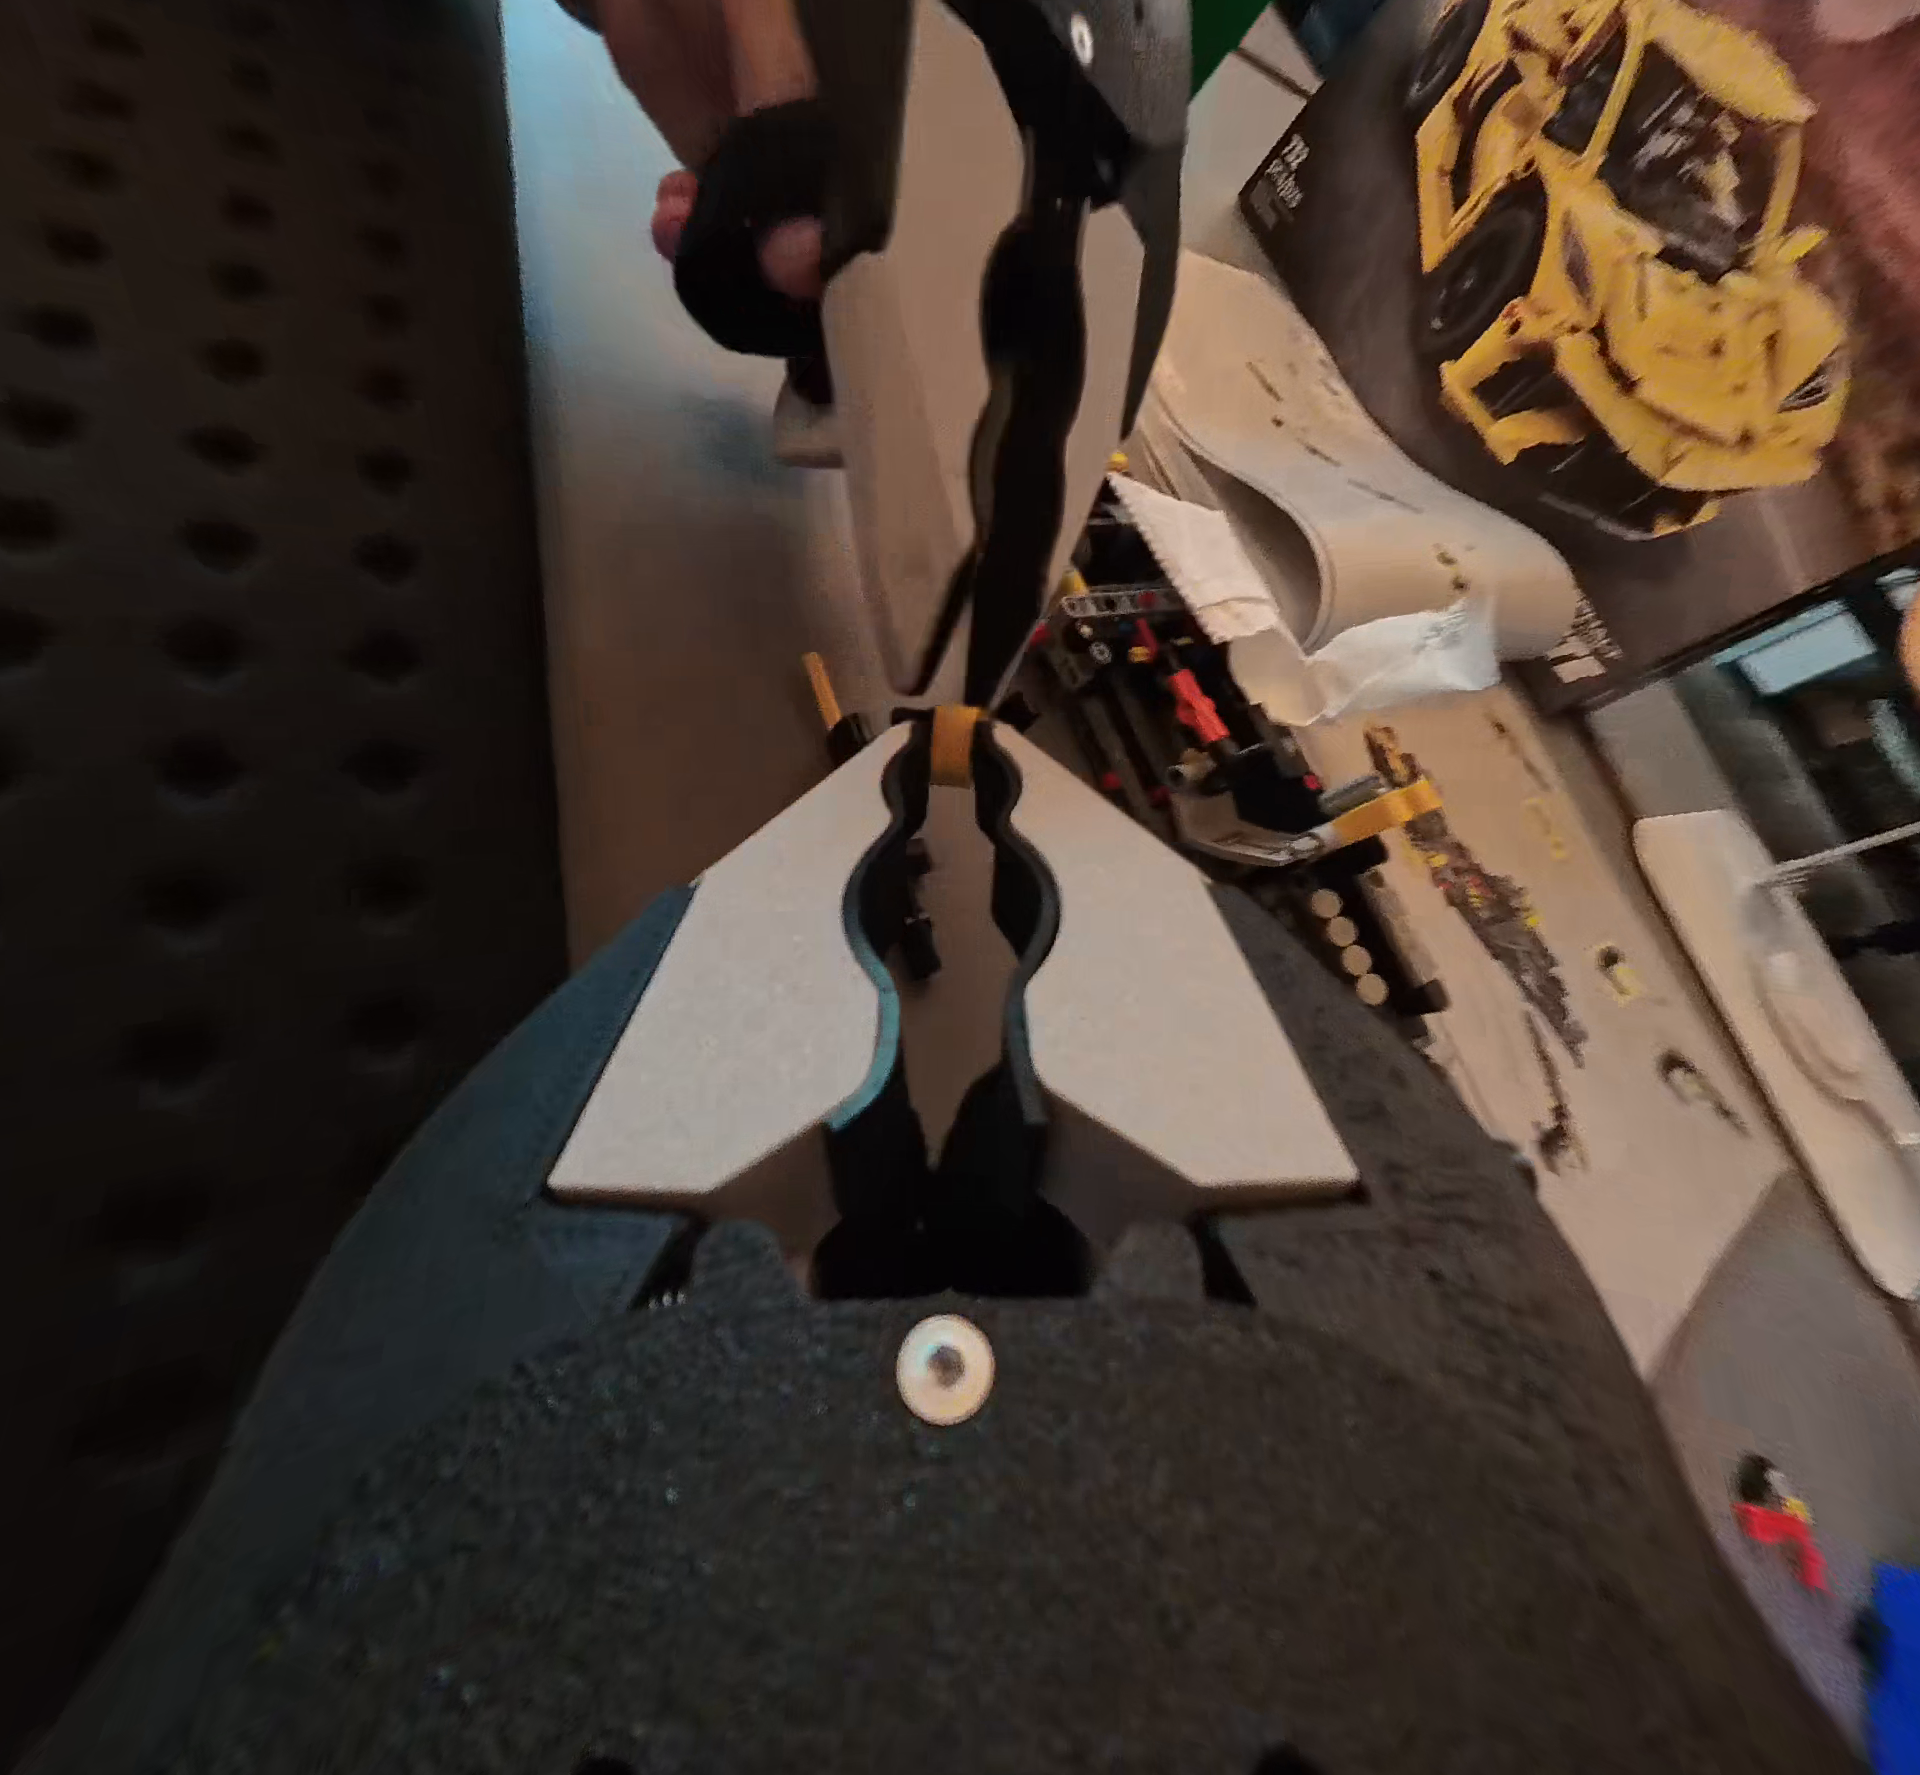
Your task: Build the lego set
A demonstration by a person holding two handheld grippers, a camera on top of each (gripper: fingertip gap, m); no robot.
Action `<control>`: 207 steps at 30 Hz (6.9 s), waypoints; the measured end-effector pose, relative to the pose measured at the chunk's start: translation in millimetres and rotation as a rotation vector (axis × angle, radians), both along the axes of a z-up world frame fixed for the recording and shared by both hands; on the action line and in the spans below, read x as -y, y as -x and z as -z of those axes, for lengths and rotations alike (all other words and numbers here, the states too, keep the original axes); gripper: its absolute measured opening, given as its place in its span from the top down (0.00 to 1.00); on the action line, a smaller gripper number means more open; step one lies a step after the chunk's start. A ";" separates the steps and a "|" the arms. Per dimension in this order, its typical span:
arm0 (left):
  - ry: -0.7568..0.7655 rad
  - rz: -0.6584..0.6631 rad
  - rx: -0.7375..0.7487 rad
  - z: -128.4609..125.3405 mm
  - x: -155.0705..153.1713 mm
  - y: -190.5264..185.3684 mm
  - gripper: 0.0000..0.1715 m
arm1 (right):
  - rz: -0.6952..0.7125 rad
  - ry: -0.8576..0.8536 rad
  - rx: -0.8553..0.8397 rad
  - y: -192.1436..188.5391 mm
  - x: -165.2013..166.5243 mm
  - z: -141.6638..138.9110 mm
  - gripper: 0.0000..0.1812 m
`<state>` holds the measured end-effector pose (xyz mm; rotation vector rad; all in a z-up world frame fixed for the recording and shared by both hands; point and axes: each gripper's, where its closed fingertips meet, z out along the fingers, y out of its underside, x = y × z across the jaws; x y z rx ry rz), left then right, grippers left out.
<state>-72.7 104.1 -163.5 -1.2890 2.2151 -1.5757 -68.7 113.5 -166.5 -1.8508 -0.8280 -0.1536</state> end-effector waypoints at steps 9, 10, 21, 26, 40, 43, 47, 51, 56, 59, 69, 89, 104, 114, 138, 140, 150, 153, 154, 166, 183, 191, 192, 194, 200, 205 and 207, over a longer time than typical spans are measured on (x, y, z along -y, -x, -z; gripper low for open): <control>0.296 0.037 -0.139 -5.1 5.5 1.2 0.97 | 0.003 -0.074 0.001 3.6 1.9 -9.1 0.96; 0.332 0.052 -0.148 -7.8 6.8 2.7 0.97 | -0.006 -0.082 -0.028 5.0 2.7 -11.4 0.96; 0.525 0.085 -0.171 -23.6 9.4 2.3 0.98 | -0.044 -0.129 -0.216 7.7 7.4 -30.1 0.92; 0.573 0.049 -0.158 -28.7 1.0 -2.7 0.97 | -0.008 -0.147 -0.252 -0.3 6.4 -35.1 0.86; 0.620 -0.057 0.025 -58.4 -20.3 -14.7 0.97 | 0.079 -0.147 -0.320 -19.8 -0.1 -38.1 0.85; 0.589 -0.079 0.015 -53.0 -17.5 -17.9 0.97 | 0.120 -0.081 -0.219 -19.3 -6.8 -18.6 0.85; 0.499 -0.087 -0.025 -38.2 -9.9 -18.9 0.97 | 0.178 -0.075 -0.097 -23.6 -12.2 -10.0 0.86; 0.484 -0.061 -0.052 -32.9 -2.9 -16.4 0.97 | 0.187 -0.076 -0.044 -23.5 -12.5 -6.9 0.87; 0.428 -0.077 -0.038 -26.9 -3.4 -18.5 0.98 | 0.171 -0.087 -0.063 -21.0 -10.9 -10.6 0.88; 0.389 -0.086 -0.016 -25.9 -2.8 -19.5 0.98 | 0.172 -0.082 -0.053 -20.5 -11.3 -8.8 0.88; 0.360 -0.095 -0.002 -25.2 -1.4 -20.1 0.98 | 0.182 -0.117 -0.016 -20.9 -10.7 -12.4 0.88; 0.323 -0.062 -0.086 -11.3 -5.0 -14.3 0.98 | 0.156 -0.109 0.054 -15.9 -11.0 -4.4 0.87; 0.302 -0.067 -0.088 -9.1 -5.8 -14.4 0.97 | 0.167 -0.067 0.024 -16.0 -11.1 -0.5 0.88; 0.231 -0.060 -0.089 -1.4 -3.9 -13.0 0.97 | 0.178 -0.043 0.101 -17.1 -10.7 5.1 0.90; 0.086 -0.093 -0.046 8.0 -6.6 -18.2 0.97 | 0.206 -0.052 0.163 -25.2 -15.9 11.0 0.95; 0.131 -0.117 -0.010 -2.9 -8.9 -21.4 0.97 | 0.230 -0.078 0.101 -28.7 -16.5 3.4 0.94; 0.450 -0.185 0.070 -44.1 -18.7 -30.4 0.97 | 0.314 -0.217 -0.236 -33.6 -19.9 -45.1 0.85; 0.529 -0.182 0.044 -45.9 -16.7 -32.6 0.97 | 0.305 -0.227 -0.214 -29.2 -20.6 -45.3 0.87; 0.544 -0.190 0.041 -45.8 -16.7 -33.9 0.97 | 0.302 -0.213 -0.206 -28.4 -21.5 -42.4 0.87; 0.486 -0.081 0.006 -40.2 -7.2 -22.6 0.94 | 0.152 -0.077 -0.473 -17.3 -14.0 -39.0 0.92; 0.138 0.109 0.244 -46.7 6.6 8.0 0.98 | -0.198 0.205 -0.839 20.5 16.4 -39.8 0.93; -0.016 0.074 0.297 -38.5 0.1 3.5 0.99 | -0.153 0.146 -0.847 8.7 12.6 -45.2 1.00; -0.037 0.065 0.303 -37.2 0.1 1.9 0.99 | -0.159 0.135 -0.849 8.4 13.2 -47.5 1.00; -0.051 0.060 0.324 -37.3 2.6 0.3 0.99 | -0.115 0.122 -0.815 3.7 9.5 -43.0 1.00; -0.054 0.007 0.262 -29.0 -6.2 -6.8 0.99 | -0.023 0.065 -0.698 -6.1 1.0 -36.2 0.92; 0.128 0.068 0.051 -20.5 2.0 2.9 0.99 | -0.025 -0.105 -0.411 0.5 2.0 -38.0 0.88; 0.237 0.099 -0.030 -21.8 4.8 7.7 1.00 | -0.063 -0.136 -0.353 7.0 7.8 -39.0 0.90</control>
